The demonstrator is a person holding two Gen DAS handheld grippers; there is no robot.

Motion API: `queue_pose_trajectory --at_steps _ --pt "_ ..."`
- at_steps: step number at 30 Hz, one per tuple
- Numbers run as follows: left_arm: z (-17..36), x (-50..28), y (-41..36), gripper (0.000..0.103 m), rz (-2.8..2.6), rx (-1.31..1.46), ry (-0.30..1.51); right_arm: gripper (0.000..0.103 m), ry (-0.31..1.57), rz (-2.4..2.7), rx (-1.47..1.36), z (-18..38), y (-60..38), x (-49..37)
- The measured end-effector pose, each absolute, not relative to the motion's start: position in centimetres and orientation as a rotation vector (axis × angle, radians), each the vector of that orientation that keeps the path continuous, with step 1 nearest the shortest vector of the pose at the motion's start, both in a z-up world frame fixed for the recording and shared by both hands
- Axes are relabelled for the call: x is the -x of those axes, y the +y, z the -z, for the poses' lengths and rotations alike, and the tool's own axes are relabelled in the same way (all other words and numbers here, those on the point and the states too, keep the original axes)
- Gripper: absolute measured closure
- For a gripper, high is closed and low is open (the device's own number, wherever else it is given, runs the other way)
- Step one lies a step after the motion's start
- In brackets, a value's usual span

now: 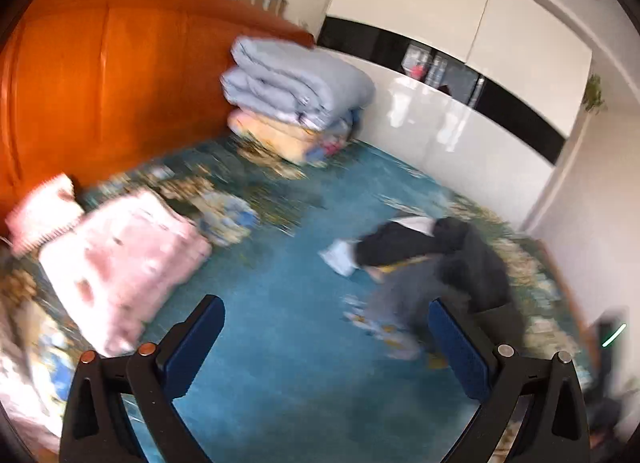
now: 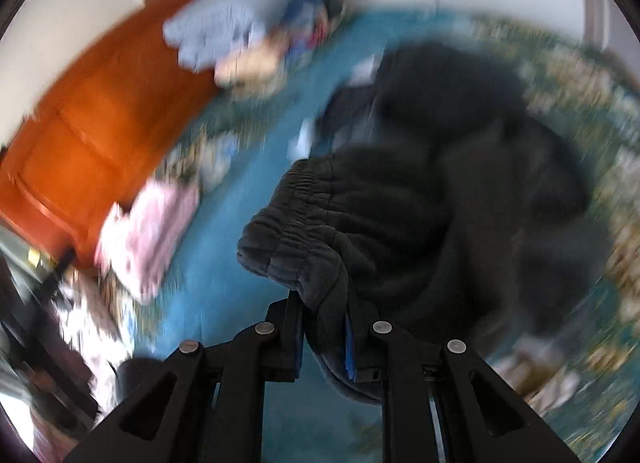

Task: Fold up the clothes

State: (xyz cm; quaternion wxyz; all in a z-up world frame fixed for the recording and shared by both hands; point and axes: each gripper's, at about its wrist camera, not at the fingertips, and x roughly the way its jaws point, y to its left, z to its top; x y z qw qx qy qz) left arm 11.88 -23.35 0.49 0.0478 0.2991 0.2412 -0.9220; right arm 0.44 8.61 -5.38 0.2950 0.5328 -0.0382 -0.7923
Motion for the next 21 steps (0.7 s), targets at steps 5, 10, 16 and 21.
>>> queue_pose_trajectory --at_steps 5,10,16,21 --pt "5.3 -10.4 -23.8 0.000 2.677 -1.263 1.040 0.087 -0.141 2.012 -1.491 10.2 5.3 -2.1" --pt "10.5 -10.8 -24.3 0.000 2.511 -1.375 1.288 0.087 -0.089 1.966 -1.475 12.0 2.2 -3.3" --pt "15.1 -10.7 -23.7 0.000 2.309 -1.501 1.502 0.087 -0.028 1.909 -1.455 14.2 -1.5 -4.7" --pt "16.9 -9.9 -21.4 0.000 2.261 -1.598 1.582 0.085 0.011 1.904 -1.458 15.5 -1.9 -5.3"
